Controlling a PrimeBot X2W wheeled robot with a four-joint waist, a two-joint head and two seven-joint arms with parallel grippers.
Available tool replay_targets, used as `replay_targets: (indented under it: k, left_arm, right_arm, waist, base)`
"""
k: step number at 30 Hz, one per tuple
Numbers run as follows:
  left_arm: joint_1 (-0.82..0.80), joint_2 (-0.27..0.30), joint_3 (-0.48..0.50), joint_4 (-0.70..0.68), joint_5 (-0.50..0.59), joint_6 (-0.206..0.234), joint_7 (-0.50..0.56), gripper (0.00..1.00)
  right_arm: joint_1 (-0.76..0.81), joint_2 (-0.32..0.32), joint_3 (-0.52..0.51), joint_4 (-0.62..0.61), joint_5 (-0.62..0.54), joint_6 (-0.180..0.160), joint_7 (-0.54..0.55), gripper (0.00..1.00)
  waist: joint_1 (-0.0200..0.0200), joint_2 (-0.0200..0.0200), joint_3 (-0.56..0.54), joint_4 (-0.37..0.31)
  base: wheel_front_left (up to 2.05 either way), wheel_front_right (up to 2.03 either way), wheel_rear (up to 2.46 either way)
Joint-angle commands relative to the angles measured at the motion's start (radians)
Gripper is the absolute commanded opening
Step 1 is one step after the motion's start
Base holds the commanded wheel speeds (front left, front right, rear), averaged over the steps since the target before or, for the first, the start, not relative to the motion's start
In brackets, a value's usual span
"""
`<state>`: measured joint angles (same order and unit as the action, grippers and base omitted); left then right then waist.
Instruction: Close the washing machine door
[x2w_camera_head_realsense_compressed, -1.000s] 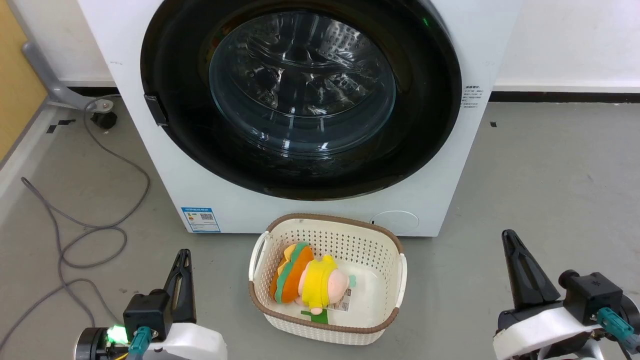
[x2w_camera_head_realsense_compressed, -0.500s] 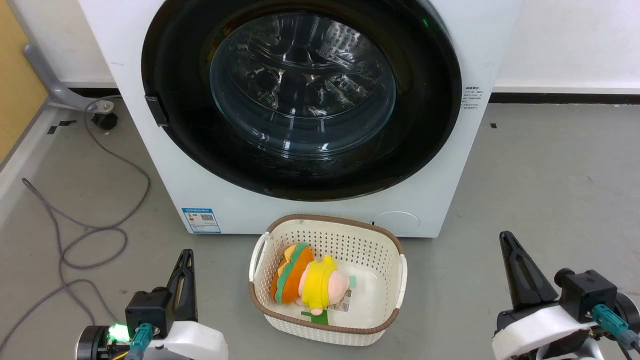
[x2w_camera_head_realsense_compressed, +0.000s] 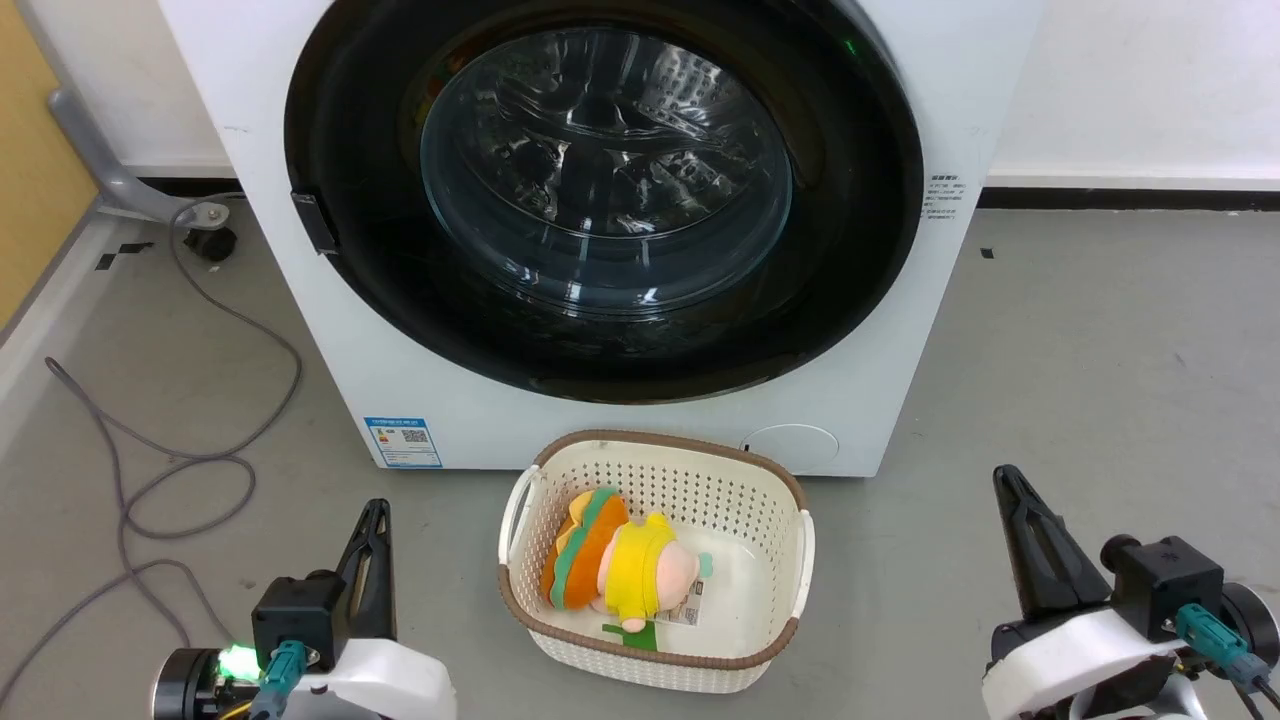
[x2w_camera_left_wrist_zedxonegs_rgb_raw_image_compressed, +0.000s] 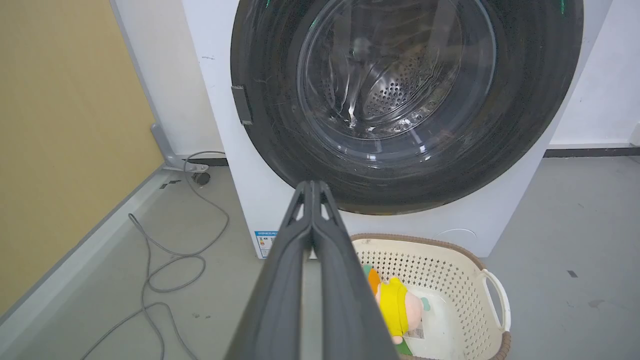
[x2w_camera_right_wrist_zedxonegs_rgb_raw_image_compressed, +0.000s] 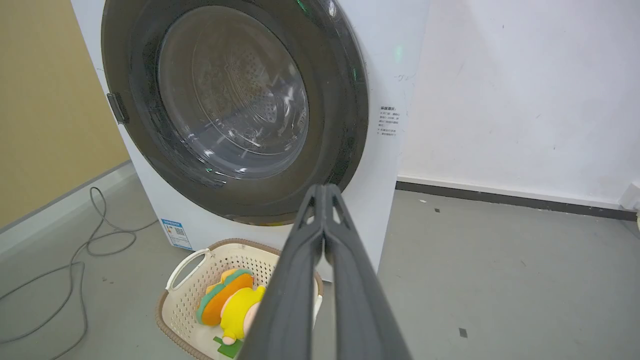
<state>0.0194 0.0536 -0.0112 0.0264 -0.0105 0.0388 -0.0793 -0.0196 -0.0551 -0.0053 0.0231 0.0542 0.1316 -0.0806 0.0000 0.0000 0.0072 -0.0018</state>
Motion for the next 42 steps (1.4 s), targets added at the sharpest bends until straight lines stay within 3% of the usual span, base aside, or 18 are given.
replay_targets:
  k: [1,42]
  left_arm:
    - [-0.013,0.0,0.005,-0.005,0.005,-0.007,0.006,0.0]
    - [-0.019,-0.003,0.011,-0.026,0.01,-0.039,0.079,0.0]
  right_arm:
    - [0.014,0.003,0.001,-0.008,-0.011,-0.001,0.007,0.0]
    - [0.02,0.005,0.005,-0.023,-0.054,-0.001,0.081,0.0]
  waist:
    - [0.0,0.0,0.0,0.0]
    - [0.0,0.0,-0.007,0.002]
  base:
    - [0.0,0.0,0.0]
    - [0.0,0.0,0.0]
